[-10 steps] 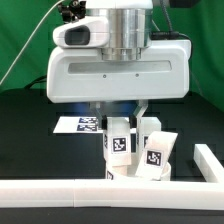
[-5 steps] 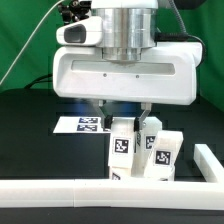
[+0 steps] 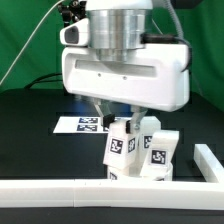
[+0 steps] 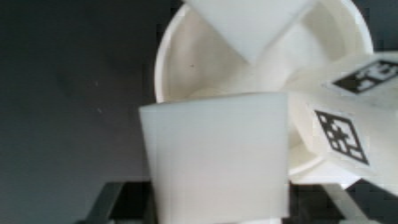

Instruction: Assemble stool

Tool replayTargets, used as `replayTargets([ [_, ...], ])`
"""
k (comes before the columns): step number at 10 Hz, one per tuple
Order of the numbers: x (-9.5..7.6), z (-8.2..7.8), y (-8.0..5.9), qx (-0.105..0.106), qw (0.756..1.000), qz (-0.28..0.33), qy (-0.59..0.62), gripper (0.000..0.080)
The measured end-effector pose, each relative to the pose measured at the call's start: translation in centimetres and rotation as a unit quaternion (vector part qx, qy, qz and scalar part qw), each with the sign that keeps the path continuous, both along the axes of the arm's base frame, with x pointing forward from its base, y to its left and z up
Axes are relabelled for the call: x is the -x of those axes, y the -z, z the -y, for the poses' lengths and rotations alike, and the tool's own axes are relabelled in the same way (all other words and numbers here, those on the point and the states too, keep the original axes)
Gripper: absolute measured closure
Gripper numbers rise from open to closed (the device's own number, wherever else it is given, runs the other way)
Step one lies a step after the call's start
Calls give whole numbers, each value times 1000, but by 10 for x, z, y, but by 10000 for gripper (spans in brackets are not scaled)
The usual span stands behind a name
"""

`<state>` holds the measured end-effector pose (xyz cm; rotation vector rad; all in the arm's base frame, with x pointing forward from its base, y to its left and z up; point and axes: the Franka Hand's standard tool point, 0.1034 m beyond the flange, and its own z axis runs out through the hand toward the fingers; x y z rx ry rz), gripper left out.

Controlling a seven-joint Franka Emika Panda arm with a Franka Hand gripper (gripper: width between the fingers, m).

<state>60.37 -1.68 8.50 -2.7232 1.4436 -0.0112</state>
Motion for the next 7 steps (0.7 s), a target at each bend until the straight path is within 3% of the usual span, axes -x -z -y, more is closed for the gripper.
replayTargets([
  [2,2,2,1,-19,984,28,173,462],
  [4,2,0,1,-40,965,30,256,462],
  [7,2,-1,2,-47,941,24,333,462],
])
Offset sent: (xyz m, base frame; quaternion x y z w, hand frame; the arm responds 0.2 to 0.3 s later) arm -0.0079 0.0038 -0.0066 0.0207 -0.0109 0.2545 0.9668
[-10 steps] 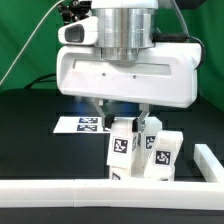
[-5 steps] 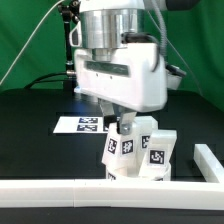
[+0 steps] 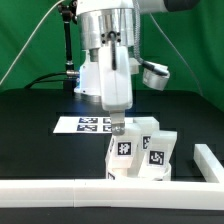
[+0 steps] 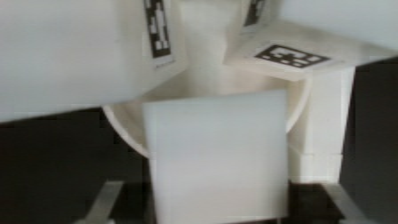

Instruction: Assemble stool

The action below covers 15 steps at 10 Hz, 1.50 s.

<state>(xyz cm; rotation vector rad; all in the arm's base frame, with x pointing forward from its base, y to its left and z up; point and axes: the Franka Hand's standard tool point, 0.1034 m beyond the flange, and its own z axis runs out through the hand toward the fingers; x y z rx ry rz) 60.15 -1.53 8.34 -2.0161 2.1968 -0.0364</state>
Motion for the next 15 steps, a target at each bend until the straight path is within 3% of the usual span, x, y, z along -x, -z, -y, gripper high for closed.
replayTargets([
  [3,0,-1,0,-21,995,-6,101,462],
  [6,0,5,2,-75,944,4,321,462],
  [9,-1,2,2,-91,900,22,426,462],
  [13,-1,-6,2,-100,896,18,432,462],
  [14,-1,-7,3,-98,901,19,423,365],
  [15,-1,-8,3,-98,902,18,419,196],
])
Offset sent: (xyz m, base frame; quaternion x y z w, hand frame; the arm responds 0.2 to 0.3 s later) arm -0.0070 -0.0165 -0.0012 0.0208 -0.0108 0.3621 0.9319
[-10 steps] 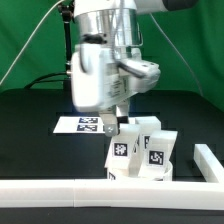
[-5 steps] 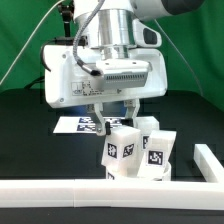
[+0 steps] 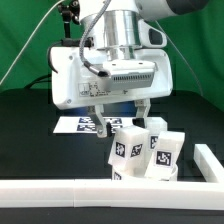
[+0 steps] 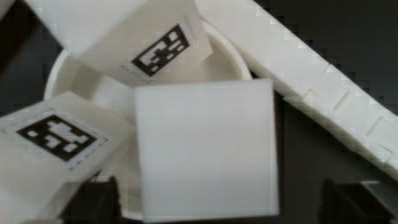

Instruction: Assemble stool

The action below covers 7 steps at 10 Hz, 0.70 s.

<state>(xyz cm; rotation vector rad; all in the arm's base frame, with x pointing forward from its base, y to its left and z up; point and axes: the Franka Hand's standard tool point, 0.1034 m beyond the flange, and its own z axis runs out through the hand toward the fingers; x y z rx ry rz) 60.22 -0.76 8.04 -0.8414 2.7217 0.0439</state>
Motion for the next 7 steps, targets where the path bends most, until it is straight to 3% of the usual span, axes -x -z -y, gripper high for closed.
replayTargets([
  [3,-9,-8,-15,17,994,4,-106,159],
  [7,-6,-8,-12,54,964,11,-259,151],
])
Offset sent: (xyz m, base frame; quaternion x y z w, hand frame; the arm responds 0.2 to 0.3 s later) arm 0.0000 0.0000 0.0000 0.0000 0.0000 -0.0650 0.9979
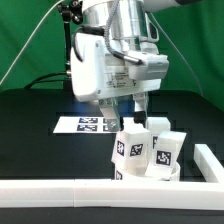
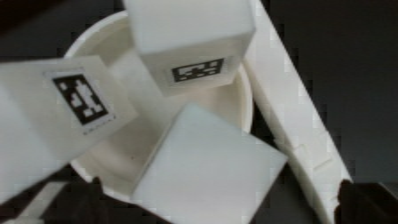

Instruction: Assemble stool

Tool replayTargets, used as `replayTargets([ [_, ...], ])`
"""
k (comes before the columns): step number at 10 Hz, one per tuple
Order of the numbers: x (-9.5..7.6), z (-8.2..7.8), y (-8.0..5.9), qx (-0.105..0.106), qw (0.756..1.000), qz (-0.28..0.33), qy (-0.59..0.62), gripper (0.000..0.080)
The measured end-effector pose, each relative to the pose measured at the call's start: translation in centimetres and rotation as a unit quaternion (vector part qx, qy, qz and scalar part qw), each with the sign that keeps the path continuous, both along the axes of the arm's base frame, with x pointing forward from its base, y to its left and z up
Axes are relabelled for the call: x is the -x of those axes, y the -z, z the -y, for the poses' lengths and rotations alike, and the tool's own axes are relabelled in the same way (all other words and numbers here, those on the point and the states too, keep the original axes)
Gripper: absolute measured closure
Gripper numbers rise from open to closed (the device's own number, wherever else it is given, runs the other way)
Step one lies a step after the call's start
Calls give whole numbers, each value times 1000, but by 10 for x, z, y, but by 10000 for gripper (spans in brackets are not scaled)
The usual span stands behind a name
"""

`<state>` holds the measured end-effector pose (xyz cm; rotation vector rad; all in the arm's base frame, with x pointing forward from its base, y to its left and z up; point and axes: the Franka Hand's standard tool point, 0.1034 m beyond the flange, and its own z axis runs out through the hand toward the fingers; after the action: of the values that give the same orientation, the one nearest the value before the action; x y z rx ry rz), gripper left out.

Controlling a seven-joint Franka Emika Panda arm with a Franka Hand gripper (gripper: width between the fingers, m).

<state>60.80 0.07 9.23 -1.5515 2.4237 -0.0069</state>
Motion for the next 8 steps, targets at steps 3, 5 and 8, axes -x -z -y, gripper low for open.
replayTargets([
  [3,-4,-3,-7,60,968,-1,-244,151],
  [5,-4,-5,-8,66,935,5,-348,151],
  [8,-4,-3,-8,86,894,20,-439,151],
])
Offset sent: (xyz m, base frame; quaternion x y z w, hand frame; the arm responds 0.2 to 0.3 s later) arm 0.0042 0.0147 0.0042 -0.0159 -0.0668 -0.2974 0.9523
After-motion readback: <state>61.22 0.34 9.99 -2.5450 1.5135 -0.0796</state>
